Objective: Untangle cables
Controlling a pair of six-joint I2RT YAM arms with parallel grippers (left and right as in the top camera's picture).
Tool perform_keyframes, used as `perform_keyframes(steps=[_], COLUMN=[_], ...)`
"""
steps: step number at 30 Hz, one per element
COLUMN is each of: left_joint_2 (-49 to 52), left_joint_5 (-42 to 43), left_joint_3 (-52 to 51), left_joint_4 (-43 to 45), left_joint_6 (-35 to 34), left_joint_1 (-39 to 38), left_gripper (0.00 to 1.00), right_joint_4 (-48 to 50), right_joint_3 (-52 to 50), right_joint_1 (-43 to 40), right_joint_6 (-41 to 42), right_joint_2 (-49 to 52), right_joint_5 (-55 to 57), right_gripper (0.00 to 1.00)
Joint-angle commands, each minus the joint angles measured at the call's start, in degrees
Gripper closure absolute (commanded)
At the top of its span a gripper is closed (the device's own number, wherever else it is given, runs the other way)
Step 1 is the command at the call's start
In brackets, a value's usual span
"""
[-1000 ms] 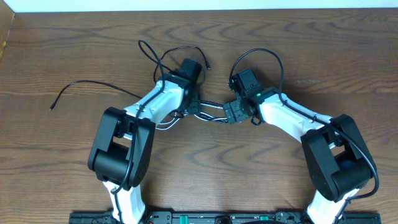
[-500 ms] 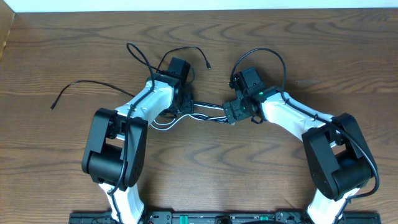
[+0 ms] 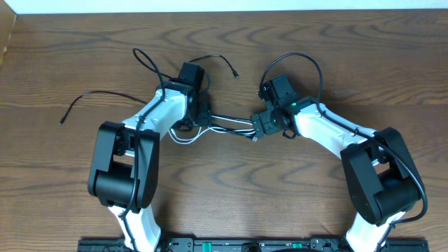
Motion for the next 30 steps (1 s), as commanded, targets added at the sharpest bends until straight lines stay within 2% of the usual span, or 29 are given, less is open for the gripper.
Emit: perform_keyframes(steps=[1, 16, 21, 25, 30], left_joint_2=[4.74, 4.74, 4.74, 4.74, 4.74], left_joint_5=[-15.85, -21.09, -21.03, -20.33, -20.33], left_joint_3=[-4.22, -5.81, -5.81, -5.81, -5.81], left_joint_4=[-0.33, 0.90, 0.94, 1.16, 1.14], left_joint_6=[3.13, 1.90, 1.49, 0.63, 0.63], left_joint_1=[6.54, 6.62, 7.50, 7.61, 7.56], left_gripper=[0.29, 0.28, 0.28, 0.28, 0.28], right_joint_4=[-3.45, -4.22, -4.37, -3.21, -3.04], right_joint_3=[-4.83, -6.25, -6.40, -6.40, -6.40], right_joint_1=[-5.73, -10.95, -13.16, -13.38, -13.40], right_joint_6=[-2.75, -2.71, -0.79, -0.85, -0.85], right_joint_2=[3.43, 3.43, 3.43, 3.43, 3.43], right_joint_5=[22.88, 31.80, 31.04, 24.72, 24.30], right_gripper=[0.01, 0.01, 0.01, 0.01, 0.01])
